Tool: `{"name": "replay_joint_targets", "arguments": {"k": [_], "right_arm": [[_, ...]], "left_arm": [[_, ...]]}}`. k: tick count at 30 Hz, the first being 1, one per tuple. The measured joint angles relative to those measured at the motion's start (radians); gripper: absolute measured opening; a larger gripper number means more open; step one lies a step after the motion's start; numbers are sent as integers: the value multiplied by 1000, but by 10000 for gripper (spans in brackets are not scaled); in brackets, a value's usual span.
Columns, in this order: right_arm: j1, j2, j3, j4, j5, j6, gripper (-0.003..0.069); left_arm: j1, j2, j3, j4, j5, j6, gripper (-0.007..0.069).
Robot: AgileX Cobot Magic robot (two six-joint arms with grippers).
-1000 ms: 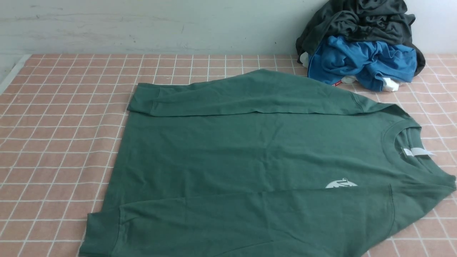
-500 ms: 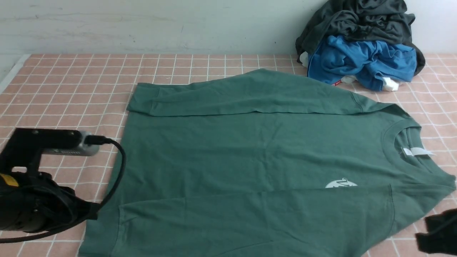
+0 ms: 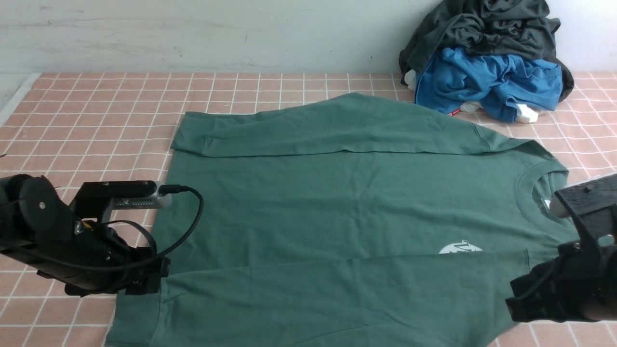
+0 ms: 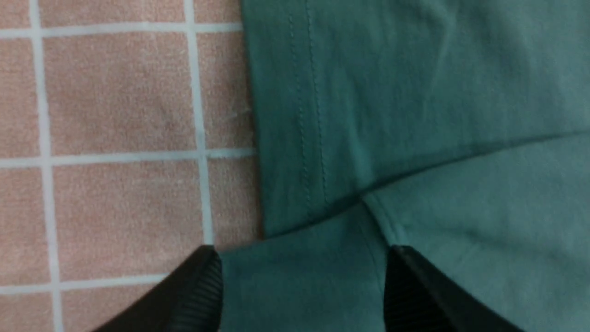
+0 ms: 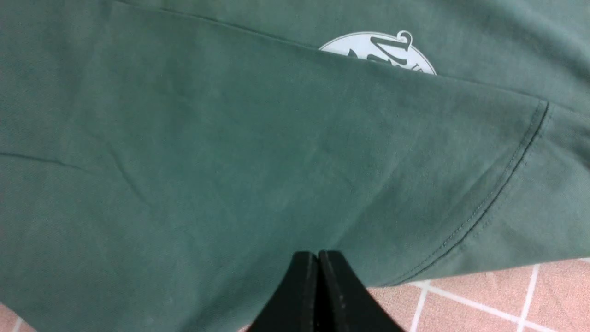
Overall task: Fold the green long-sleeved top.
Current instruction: Use the left arm to clamp the cuff closest to it
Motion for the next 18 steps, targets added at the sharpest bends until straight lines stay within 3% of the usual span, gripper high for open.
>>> {"name": "replay_joint_targets", "arguments": {"k": [5,18], "right_arm": [[0,0,-1,0,0,-1,-14],[0,0,-1,12,-4,-1,-14]], "left_arm": [[0,64,-38,36,29,-123,437],[0,72,-99,104,155,-191,437]]}}
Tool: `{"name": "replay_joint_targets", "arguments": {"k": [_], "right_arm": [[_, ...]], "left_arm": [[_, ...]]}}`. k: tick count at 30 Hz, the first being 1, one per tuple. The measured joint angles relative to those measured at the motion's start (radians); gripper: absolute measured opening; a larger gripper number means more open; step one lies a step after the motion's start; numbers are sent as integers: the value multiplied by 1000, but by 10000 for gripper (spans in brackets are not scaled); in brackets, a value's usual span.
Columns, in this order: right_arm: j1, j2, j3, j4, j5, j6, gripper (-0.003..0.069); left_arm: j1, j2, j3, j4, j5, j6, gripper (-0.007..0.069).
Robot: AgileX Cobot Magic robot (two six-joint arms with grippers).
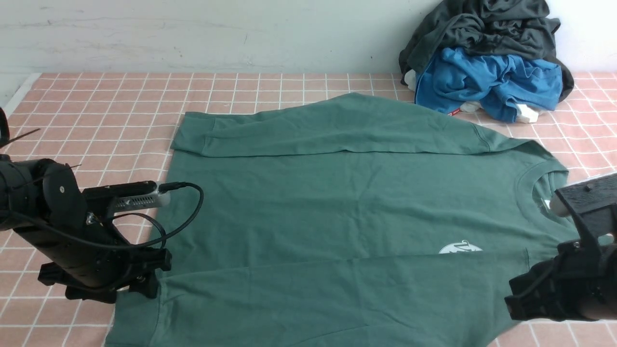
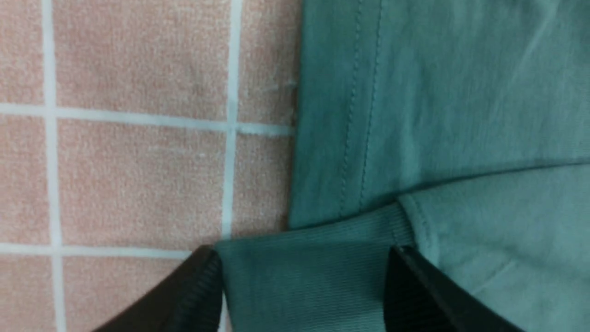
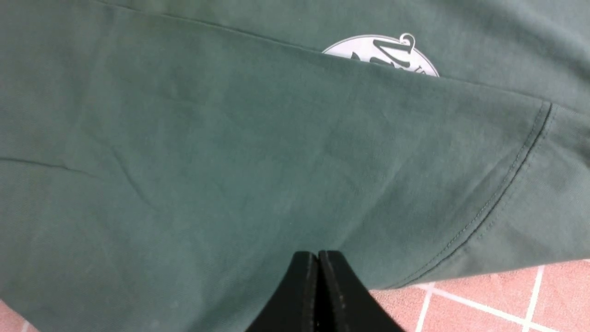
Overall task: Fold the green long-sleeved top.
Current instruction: Use the left arm to clamp the cuff closest to it
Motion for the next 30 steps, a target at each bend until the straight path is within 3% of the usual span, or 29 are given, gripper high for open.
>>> {"name": "replay_joint_targets", "arguments": {"k": [8,11,12,15,17,30], "right_arm": [[0,0,0,0,-7,0,-14],[0,0,0,3,-7,-10,-14],[0,0,0,2,-7,-12,-14],[0,0,0,18,-7,-22,-14],[0,0,0,22,-7,-24,-14],[0,0,0,27,-7,-25,-14]], "left_arm": [[0,20,-9,51,30,0,407],[0,36,-13,45,30,-1,298],[0,36,-13,45,30,-1,298],[-3,34,-20,33,30,0,102],[-10,22,-25,33,33,15,46],[-54,-195,-154,40,129,91,36]]}}
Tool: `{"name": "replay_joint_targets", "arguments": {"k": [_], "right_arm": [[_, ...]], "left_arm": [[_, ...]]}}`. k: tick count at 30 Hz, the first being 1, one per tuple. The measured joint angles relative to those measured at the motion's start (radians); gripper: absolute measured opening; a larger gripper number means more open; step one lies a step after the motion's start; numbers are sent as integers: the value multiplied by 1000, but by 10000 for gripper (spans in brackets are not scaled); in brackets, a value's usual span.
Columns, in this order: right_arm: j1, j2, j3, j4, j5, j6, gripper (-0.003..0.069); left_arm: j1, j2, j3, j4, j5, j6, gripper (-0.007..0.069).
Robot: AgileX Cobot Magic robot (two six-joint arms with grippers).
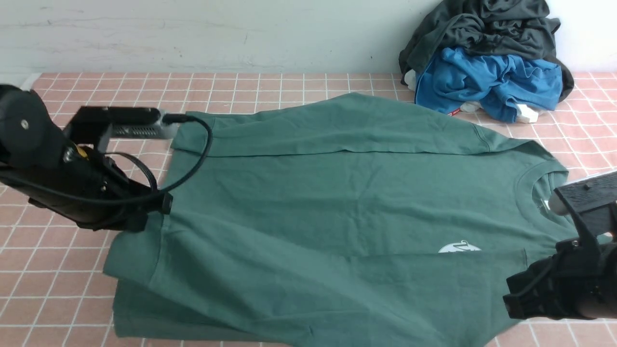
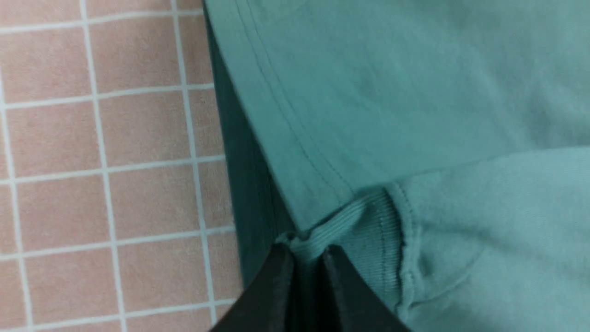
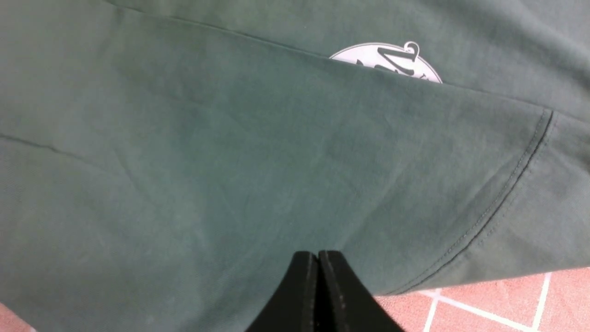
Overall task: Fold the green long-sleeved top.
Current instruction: Use the left arm to clamp the cuff closest to it, then use the left arm to drag and place the cuff at the centered position on the left edge of the fabric
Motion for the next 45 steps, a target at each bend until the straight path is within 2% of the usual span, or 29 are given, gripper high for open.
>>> {"name": "replay_joint_targets", "arguments": {"k": [7,11,16,21,23,25,27,29,30,32,37,45], "right_arm": [[0,0,0,4,0,-1,-14],[0,0,0,11,0,-4,-14],[0,1,0,12,0,-5,-14],[0,1,0,21,0,-5,-14],[0,1,0,22,0,-5,-14],[0,1,0,22,0,-6,-14],[0,1,0,24,0,-7,-14],[0,1,0,26,0,-7,-14],[0,1,0,26,0,-7,-14],[0,1,0,26,0,-7,-14],[0,1,0,26,0,-7,-14],[0,1,0,-29,0,-7,-14]], "left_arm": [[1,113,-2,49,137,-19,36],[1,179,-2,49,141,-23,43],[1,210,-5,49,141,-24,108],[1,212,-5,49,137,-24,253],[1,212,-5,49,137,-24,262],[1,212,-5,49,137,-23,250],[1,212,-5,49,137,-13,183],[1,212,-5,49,137,4,81],[1,212,-5,49,137,5,72],[1,212,-5,44,131,28,7],[-15,195,-47,24,138,82,-5],[-106,8,-326,-4,160,139,-5]]}}
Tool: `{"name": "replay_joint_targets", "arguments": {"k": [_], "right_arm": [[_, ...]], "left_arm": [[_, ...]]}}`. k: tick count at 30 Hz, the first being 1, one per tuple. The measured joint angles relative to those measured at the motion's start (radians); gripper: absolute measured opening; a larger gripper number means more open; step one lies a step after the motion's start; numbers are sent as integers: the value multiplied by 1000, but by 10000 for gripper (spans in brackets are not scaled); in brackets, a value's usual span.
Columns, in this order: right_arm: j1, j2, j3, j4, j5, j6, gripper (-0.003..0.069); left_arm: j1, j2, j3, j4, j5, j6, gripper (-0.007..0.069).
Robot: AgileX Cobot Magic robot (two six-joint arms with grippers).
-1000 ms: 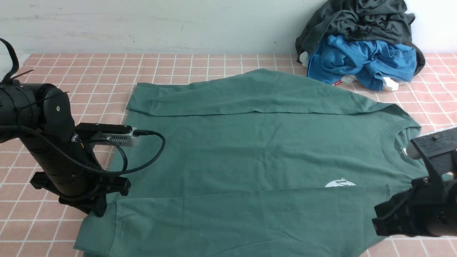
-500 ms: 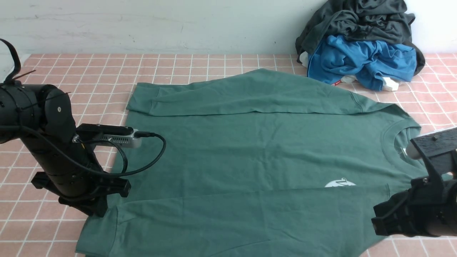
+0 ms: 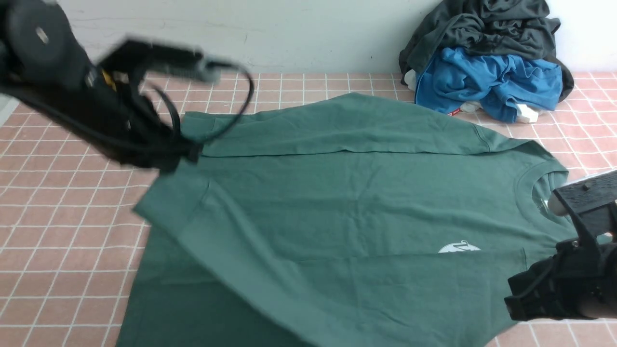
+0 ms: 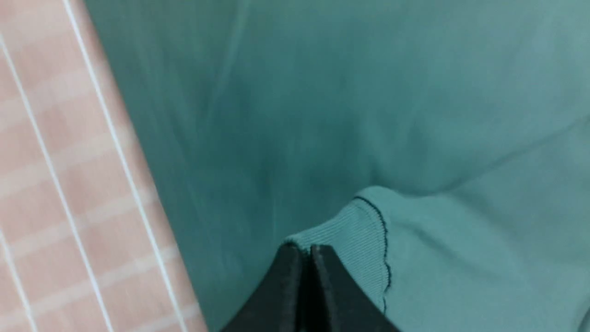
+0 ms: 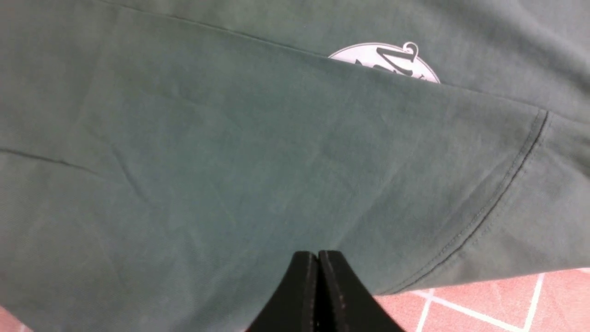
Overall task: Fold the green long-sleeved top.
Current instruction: Use the left arm to drag and place the cuff at the centered position on the left edge of the fabric, then use the left arm to clamp the cuff farthest from it
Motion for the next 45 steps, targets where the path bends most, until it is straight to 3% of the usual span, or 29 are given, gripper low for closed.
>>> {"name": "replay_joint_targets", "arguments": {"k": [7,14,18,29,32,39,45], "right_arm": [[0,0,0,-11,0,0,-14],[0,0,0,-12,-1,1,-14],[0,1,-1,-10,-43,36,-14],[0,116,-116,-10,-96,56,108],[0,120,-125,-10,-98,56,124],[0,120,-130,-10,-98,56,132],[0,120,-130,-10,-139,55,133]], "left_arm": [[25,8,-60,73,-44,-20,-5],[142,286,-53,128,-132,-70,-5],[161,376,-47,132,-148,-67,-5],[161,417,-47,131,-388,-60,4],[161,430,-48,131,-421,-60,66],[161,527,-228,105,-352,-104,348],[161,741,-514,67,-305,-113,430]]}}
